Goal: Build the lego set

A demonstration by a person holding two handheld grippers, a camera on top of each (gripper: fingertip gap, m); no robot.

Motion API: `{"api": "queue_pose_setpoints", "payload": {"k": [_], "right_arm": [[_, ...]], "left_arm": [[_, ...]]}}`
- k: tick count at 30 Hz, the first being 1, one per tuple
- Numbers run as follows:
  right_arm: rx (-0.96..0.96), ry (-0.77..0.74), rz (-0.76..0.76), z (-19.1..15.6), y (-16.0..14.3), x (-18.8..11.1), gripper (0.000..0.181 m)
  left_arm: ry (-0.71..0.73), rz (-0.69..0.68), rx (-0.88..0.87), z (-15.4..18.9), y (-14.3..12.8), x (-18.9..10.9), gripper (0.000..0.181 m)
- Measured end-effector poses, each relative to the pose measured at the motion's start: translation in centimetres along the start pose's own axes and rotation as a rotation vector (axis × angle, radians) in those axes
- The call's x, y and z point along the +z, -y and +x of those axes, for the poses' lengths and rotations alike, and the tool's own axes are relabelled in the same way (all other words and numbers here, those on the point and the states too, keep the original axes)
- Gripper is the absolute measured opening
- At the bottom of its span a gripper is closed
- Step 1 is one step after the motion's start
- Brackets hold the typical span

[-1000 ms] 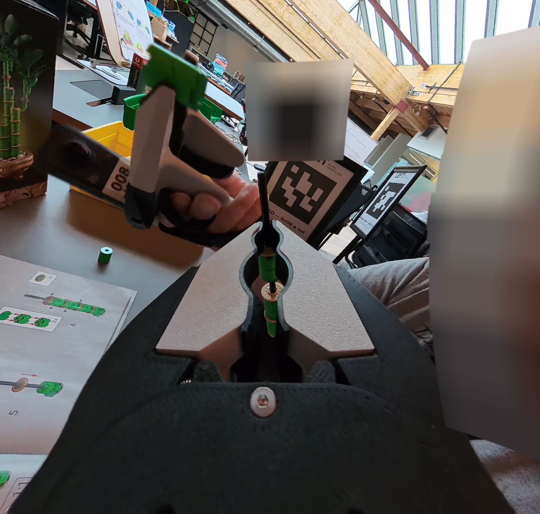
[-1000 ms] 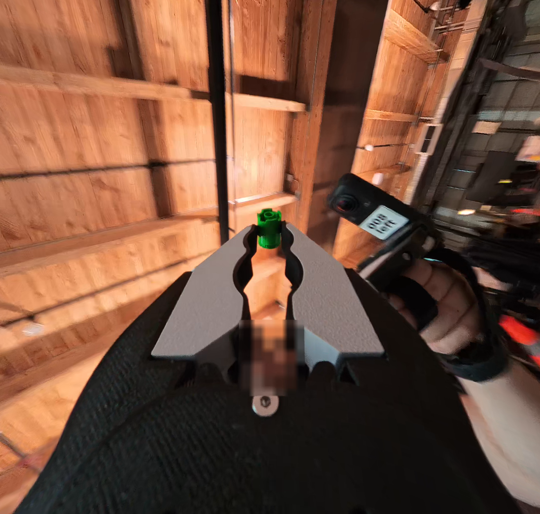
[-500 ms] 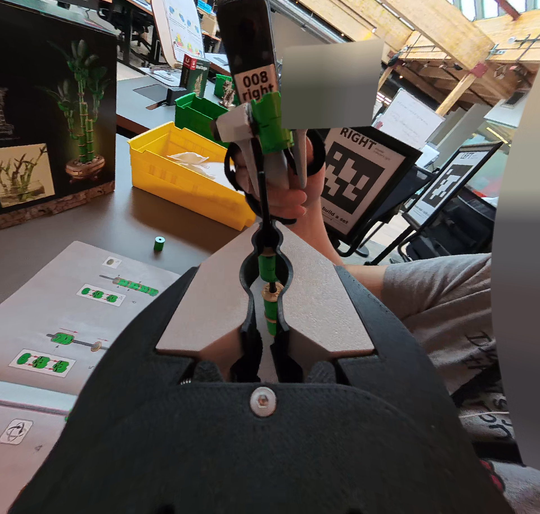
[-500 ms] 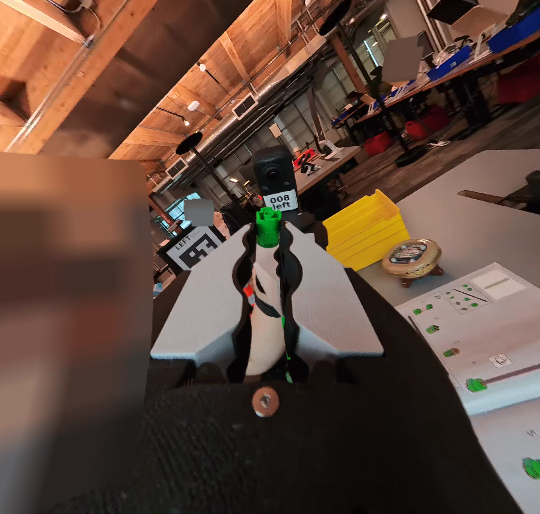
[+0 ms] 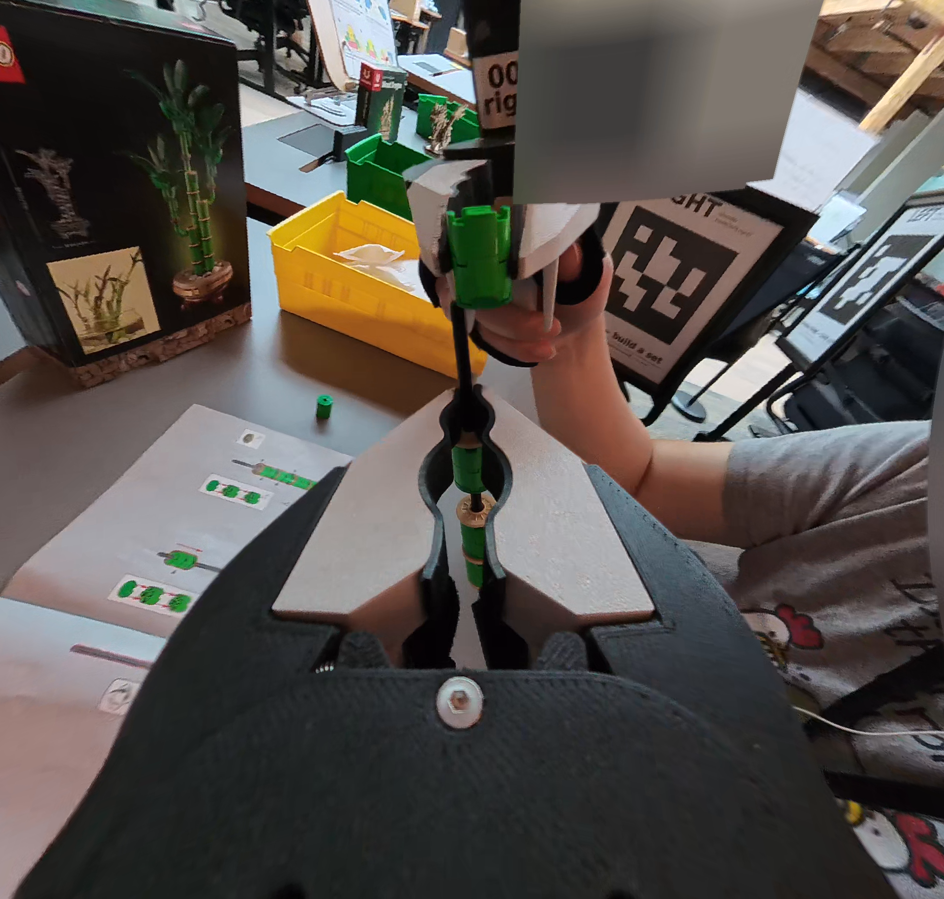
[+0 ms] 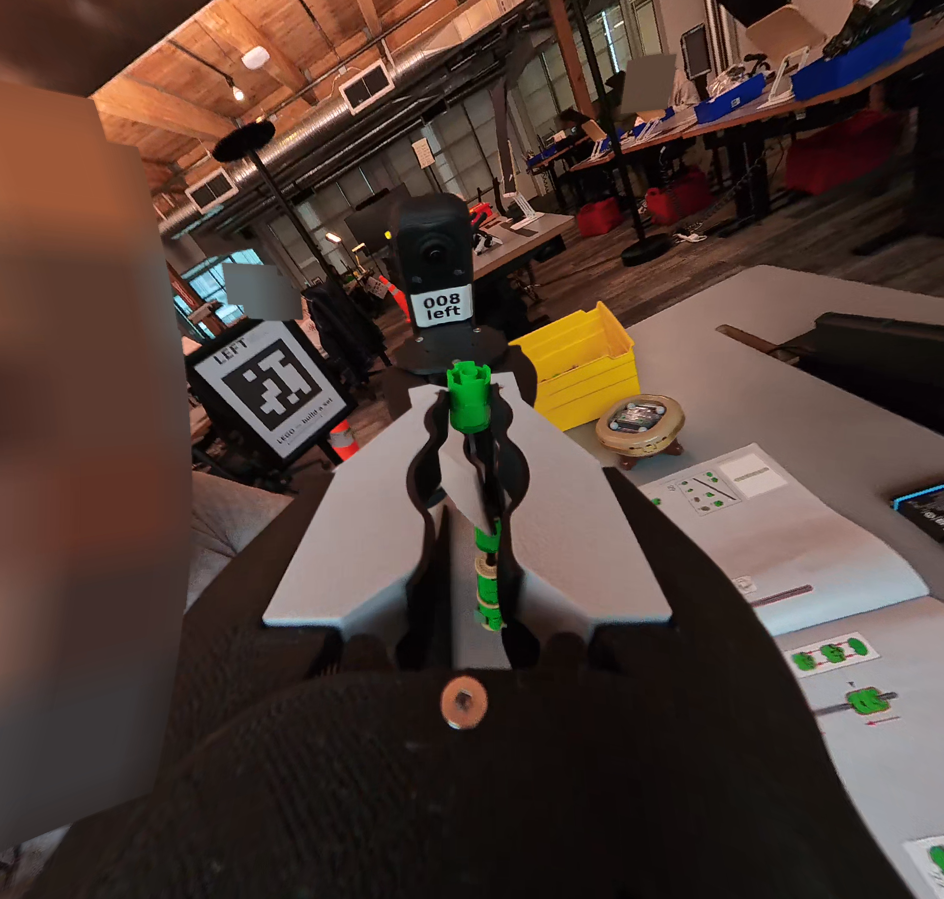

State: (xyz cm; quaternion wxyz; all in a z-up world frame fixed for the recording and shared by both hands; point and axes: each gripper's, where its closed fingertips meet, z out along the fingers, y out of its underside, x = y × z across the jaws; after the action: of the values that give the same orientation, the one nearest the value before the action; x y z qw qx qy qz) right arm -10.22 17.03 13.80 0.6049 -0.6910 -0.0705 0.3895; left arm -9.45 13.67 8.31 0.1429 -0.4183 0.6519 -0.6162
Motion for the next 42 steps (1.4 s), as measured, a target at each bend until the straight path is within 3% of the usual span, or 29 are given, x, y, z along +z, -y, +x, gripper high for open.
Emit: {"api": "queue_pose_setpoints", "payload": {"k": [1, 11, 24, 35, 42], "right_arm": [[-0.040, -0.011, 0.001, 0.0, 0.0, 0.1, 0.015], [-0.400, -0.066, 0.035, -0.5, 0.4, -0.3, 0.015], [-0.401, -0.084, 0.015, 1.8, -0.5, -0.5, 0.014], [-0.272, 0.033, 0.056, 1.4, -0.6, -0.1, 0.014], [-0.419, 0.015, -0.003, 1.0, -1.6, -0.6, 0.015]], "left_arm": [[0.018, 0.003, 0.032, -0.1, 0.1, 0.0, 0.001], [0.181, 0.100, 0.404, -1.7, 1.1, 0.2, 0.001], [0.196, 0.043, 0.434, -3.0, -0.3, 0.8, 0.001], [0.148, 0.037, 0.367, -2.5, -0.3, 0.4, 0.001], [0.109, -0.002, 0.388, -2.0, -1.0, 0.8, 0.000]]}}
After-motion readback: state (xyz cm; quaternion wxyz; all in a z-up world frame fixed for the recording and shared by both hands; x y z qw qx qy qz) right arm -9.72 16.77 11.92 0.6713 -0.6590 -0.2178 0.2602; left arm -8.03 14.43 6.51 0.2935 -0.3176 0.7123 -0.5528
